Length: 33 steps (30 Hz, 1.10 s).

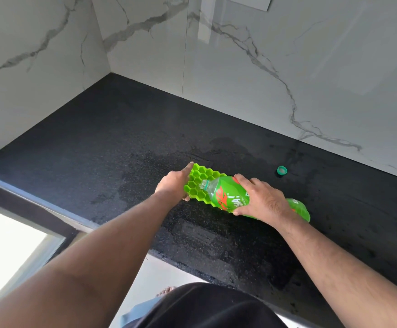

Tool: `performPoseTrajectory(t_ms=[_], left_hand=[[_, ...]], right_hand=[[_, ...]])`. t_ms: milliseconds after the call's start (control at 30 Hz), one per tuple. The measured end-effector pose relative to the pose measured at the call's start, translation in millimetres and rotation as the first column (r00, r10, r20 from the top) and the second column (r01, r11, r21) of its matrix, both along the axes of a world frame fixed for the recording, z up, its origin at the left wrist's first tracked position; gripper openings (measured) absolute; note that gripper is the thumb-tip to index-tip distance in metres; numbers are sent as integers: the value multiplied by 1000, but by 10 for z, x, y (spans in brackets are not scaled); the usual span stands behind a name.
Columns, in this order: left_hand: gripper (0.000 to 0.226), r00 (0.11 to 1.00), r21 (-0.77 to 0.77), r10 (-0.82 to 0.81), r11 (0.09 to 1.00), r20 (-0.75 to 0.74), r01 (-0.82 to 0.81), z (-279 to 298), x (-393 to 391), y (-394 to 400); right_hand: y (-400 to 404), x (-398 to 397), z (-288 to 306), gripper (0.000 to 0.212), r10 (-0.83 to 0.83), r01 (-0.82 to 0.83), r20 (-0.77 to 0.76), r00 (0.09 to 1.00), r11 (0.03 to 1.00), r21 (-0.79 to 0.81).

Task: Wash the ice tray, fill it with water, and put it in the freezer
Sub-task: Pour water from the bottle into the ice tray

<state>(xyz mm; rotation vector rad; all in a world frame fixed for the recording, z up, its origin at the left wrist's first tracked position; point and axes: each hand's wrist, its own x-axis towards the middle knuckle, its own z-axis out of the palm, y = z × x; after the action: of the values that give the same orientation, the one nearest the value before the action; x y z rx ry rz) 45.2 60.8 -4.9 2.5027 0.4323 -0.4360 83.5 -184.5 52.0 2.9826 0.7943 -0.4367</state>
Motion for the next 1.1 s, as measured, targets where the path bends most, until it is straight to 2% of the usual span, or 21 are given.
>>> performPoseTrajectory(t_ms=[100, 267, 500, 833, 1100], left_hand=[[116, 1000, -14, 7, 1000, 10, -7, -24, 11, 18], [104, 999, -34, 21, 999, 32, -20, -79, 1, 28], [119, 999, -37, 41, 999, 34, -40, -110, 32, 35], [117, 996, -70, 73, 995, 54, -69, -130, 40, 40], [117, 994, -33, 92, 995, 62, -90, -103, 19, -16]], right_hand=[[19, 12, -3, 100, 6, -6, 0, 1000, 1000, -2], [79, 28, -8, 100, 10, -10, -2, 1000, 1000, 12], [134, 61, -4, 102, 32, -32, -4, 999, 999, 2], [180, 108, -7, 101, 37, -37, -6, 999, 999, 0], [241, 161, -2, 100, 39, -39, -7, 999, 999, -5]])
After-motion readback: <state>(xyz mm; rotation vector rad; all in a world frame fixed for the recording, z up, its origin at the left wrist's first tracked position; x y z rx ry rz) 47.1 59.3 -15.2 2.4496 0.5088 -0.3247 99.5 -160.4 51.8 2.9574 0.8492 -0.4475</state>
